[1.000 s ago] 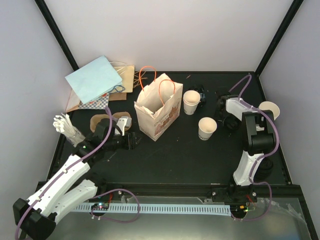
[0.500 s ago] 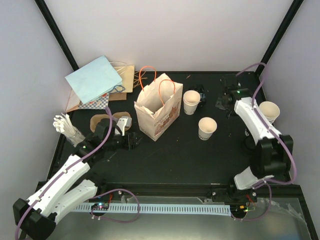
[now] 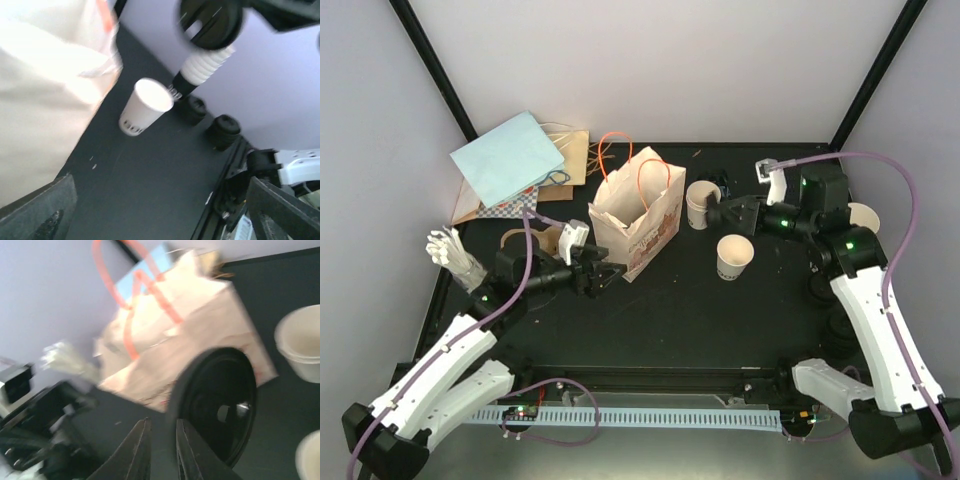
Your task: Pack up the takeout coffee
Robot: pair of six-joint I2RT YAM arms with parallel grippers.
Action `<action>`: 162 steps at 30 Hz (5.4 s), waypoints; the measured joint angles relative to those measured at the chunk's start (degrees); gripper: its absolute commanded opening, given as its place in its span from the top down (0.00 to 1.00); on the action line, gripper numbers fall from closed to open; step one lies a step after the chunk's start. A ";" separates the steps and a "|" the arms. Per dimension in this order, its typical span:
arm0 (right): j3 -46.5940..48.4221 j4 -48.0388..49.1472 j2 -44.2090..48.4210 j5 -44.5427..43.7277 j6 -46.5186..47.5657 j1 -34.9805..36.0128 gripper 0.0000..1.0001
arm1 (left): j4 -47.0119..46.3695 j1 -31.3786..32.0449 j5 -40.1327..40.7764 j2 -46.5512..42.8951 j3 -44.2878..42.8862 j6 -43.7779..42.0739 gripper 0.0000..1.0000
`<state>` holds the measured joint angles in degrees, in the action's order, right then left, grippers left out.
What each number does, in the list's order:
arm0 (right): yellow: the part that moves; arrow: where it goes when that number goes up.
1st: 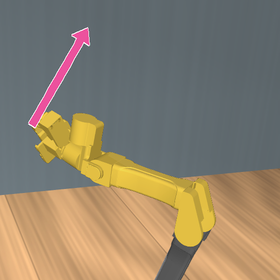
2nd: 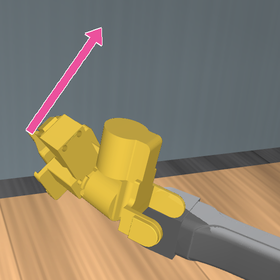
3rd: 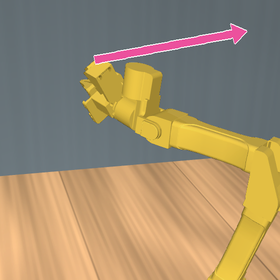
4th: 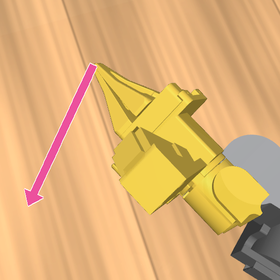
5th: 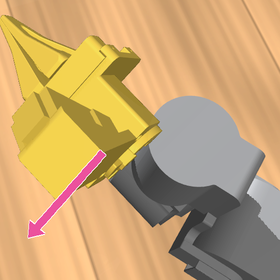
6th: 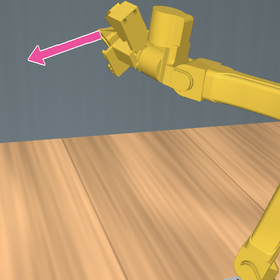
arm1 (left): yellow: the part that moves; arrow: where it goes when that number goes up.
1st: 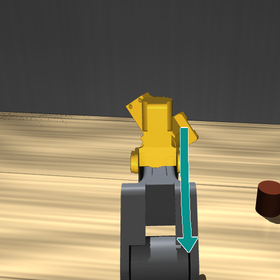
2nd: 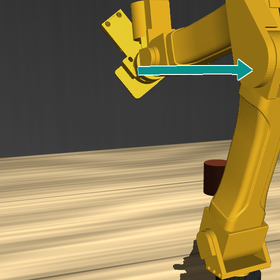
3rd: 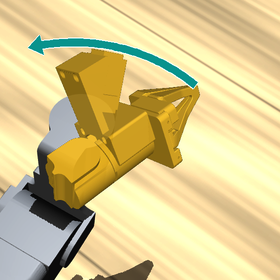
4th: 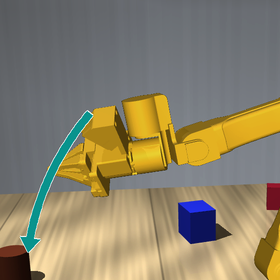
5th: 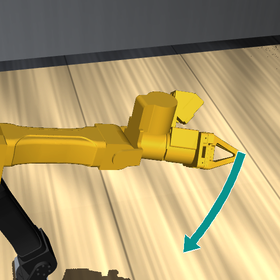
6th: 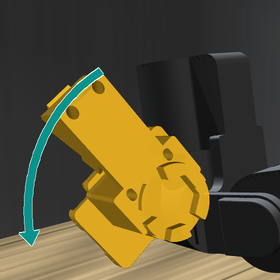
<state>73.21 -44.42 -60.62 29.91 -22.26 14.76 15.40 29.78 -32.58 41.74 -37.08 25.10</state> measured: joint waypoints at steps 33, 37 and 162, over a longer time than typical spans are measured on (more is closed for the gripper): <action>-27.50 8.59 1.07 -12.48 -5.05 33.22 0.67 | 19.78 13.07 25.83 5.95 -0.13 13.42 0.10; -26.91 10.84 -1.03 -14.91 -5.05 36.11 0.67 | 24.33 13.84 27.98 5.95 0.57 17.70 0.13; -52.37 58.16 26.47 -10.54 32.04 41.16 0.01 | -23.02 21.90 -3.96 12.72 -2.93 50.64 0.94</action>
<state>20.84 13.74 -34.15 19.38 9.78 55.92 -7.62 51.68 -36.53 54.46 -40.01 75.75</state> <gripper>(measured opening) 0.998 0.103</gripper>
